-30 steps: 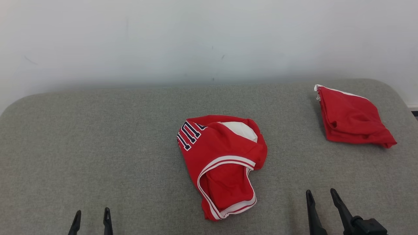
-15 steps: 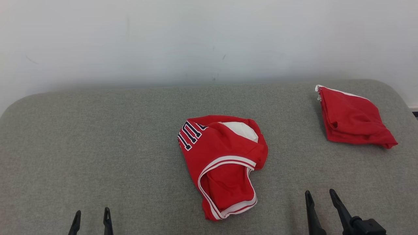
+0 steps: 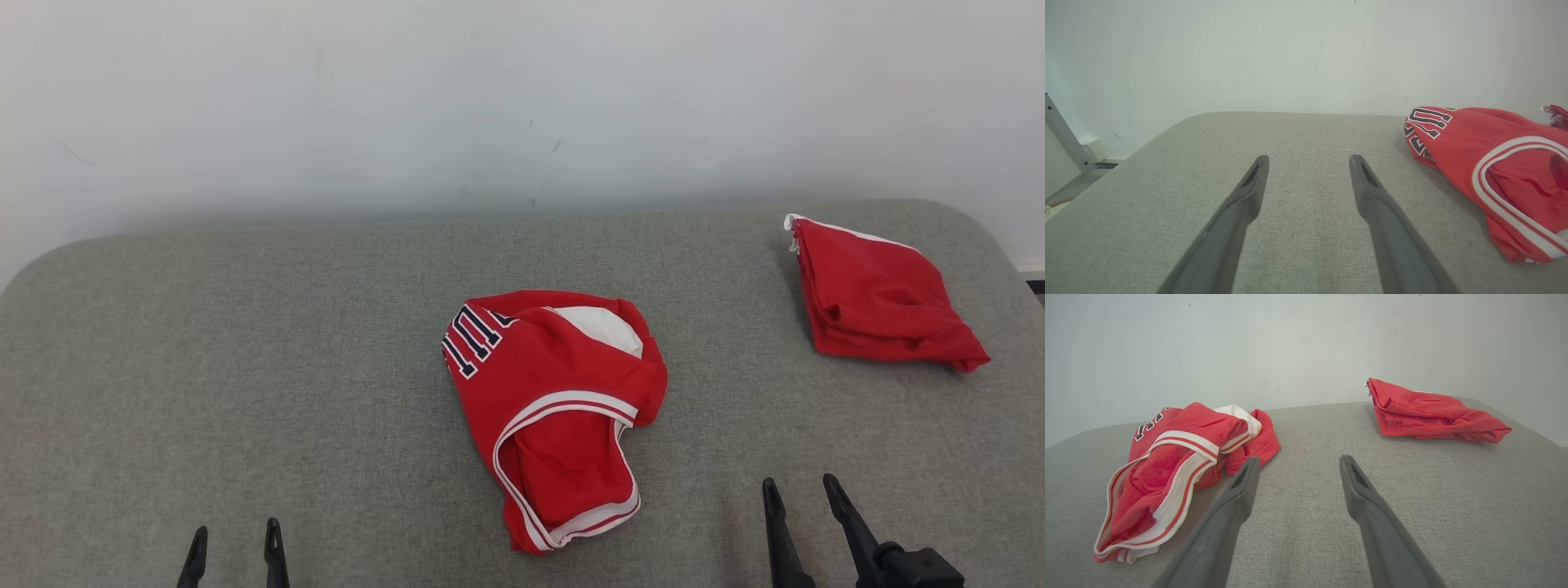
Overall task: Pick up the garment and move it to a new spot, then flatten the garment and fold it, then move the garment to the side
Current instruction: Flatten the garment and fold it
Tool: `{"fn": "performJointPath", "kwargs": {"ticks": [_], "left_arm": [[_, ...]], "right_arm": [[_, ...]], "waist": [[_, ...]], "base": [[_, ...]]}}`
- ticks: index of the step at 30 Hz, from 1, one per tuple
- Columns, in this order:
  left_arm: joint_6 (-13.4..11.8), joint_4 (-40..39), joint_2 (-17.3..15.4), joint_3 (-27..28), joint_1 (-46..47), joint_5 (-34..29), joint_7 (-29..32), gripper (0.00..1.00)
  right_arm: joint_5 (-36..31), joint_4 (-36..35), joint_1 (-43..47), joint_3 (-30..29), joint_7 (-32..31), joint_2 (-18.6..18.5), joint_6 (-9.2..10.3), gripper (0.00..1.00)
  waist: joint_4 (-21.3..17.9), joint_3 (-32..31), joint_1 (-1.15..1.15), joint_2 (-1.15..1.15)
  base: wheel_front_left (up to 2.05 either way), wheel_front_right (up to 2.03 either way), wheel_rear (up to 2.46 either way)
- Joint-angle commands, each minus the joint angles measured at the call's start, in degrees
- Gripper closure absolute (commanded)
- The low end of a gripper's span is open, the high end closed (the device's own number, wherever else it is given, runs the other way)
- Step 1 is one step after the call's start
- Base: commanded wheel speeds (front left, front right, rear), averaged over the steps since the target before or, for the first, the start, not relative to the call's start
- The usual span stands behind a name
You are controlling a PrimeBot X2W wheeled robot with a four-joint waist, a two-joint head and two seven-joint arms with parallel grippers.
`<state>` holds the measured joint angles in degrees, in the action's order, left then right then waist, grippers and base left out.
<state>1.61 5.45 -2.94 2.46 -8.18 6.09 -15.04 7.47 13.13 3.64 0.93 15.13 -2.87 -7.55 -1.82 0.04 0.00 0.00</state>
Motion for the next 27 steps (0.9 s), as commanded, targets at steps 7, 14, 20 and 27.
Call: {"fn": "performJointPath", "kwargs": {"ticks": [7,14,20,27], "left_arm": [[0.84,0.13,0.09,-2.96,2.69,0.51,-0.13,0.00],[3.40,3.36,0.07,-7.75,9.48,-0.50,-0.13,0.00],[5.45,9.22,-0.09,-13.00,19.32,-1.28,-0.14,0.00],[5.83,17.10,-1.75,-18.64,28.00,-1.62,-0.12,0.00]], "right_arm": [[0.40,0.04,-0.58,0.32,0.05,-0.02,0.11,0.00],[0.75,0.21,-1.30,0.83,0.05,-0.03,0.11,0.00],[1.46,0.17,-3.07,1.46,0.05,-0.02,0.11,0.00],[2.45,0.10,-5.21,1.59,0.05,-0.01,0.11,0.00]], "waist": [[-0.73,0.37,0.00,0.00],[-2.48,1.20,0.00,0.00],[-6.09,3.34,0.00,0.00],[-11.04,6.78,0.00,0.00]], "base": [[0.00,0.00,0.00],[0.00,0.00,0.00],[0.00,0.00,0.00],[0.00,0.00,0.00]]}}
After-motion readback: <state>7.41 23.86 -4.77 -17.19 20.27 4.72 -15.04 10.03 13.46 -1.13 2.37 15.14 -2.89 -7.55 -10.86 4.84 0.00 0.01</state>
